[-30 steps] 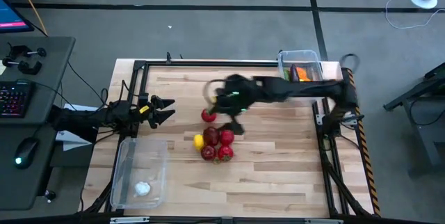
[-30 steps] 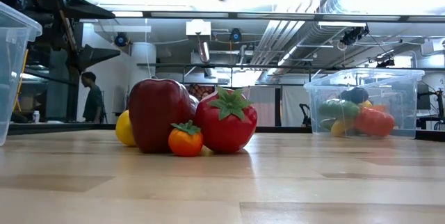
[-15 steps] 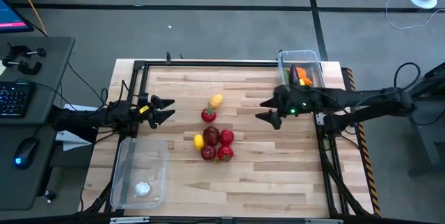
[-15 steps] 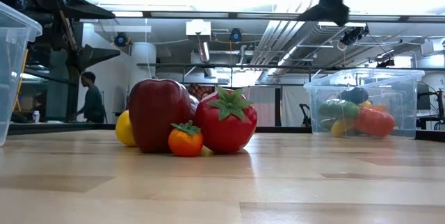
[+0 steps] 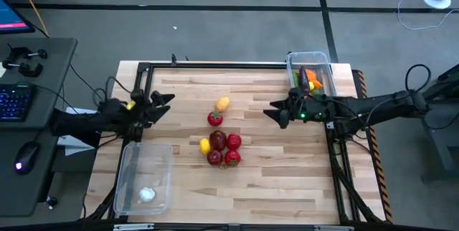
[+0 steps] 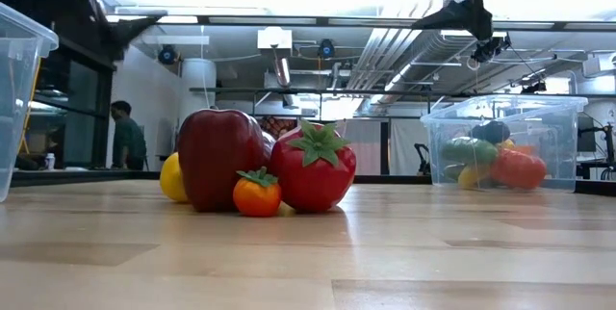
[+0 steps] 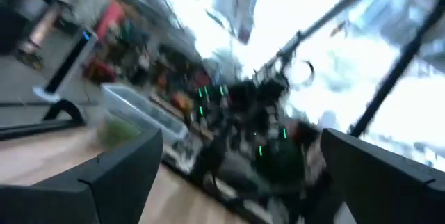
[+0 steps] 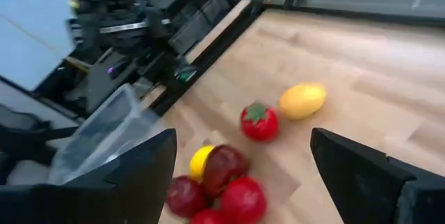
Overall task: Sort produce into baskets
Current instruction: Put the white garlic into the top transparent bin
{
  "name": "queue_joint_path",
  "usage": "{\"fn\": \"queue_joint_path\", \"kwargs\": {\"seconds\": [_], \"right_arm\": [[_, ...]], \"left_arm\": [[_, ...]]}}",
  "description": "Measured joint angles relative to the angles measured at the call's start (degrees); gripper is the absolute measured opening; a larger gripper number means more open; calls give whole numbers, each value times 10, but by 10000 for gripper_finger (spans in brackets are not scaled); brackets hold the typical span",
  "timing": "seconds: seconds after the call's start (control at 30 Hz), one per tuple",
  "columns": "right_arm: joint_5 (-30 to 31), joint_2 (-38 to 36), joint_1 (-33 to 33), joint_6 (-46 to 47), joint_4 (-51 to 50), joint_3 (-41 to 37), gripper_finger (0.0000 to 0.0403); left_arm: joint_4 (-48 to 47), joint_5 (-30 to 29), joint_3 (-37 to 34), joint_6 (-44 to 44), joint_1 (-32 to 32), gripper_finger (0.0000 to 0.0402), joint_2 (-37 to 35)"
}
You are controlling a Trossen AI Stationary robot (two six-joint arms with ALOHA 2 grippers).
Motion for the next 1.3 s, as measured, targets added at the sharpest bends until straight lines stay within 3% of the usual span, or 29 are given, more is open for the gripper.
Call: {"fn": "queue_joint_path", "kwargs": {"seconds": [0.1, 0.27, 0.4, 0.53, 0.73, 0.9, 1.0, 1.1, 1.17, 1.3], "right_arm": [[17, 0, -9, -28, -1, 0, 323], [18, 0, -28, -71, -2, 0, 323], [18, 0, -42, -111, -6, 0, 323], [9, 0, -48, -123, -29, 0, 323], [-34, 0, -47, -117, -104, 0, 323], [-41, 0, -47, -115, -135, 0, 323], [-41, 0, -47, -115, -134, 0, 323], [-41, 0, -47, -116, -134, 0, 323], [-41, 0, -47, -117, -134, 0, 323], [-40, 0, -47, -117, -134, 0, 323]], "left_arm": [[-140, 71, 112, 13, 16, 378, 76], [-463, 182, 371, 93, -5, 378, 224], [-666, 188, 536, 89, -97, 378, 345], [-780, 184, 618, 33, -249, 378, 469], [-841, 171, 667, -102, -448, 378, 629], [-843, 91, 669, -291, -571, 378, 680], [-851, 38, 669, -378, -610, 378, 683], [-840, 15, 656, -396, -622, 378, 678], [-815, 28, 631, -391, -620, 378, 678], [-728, 114, 560, -372, -616, 378, 679]]}}
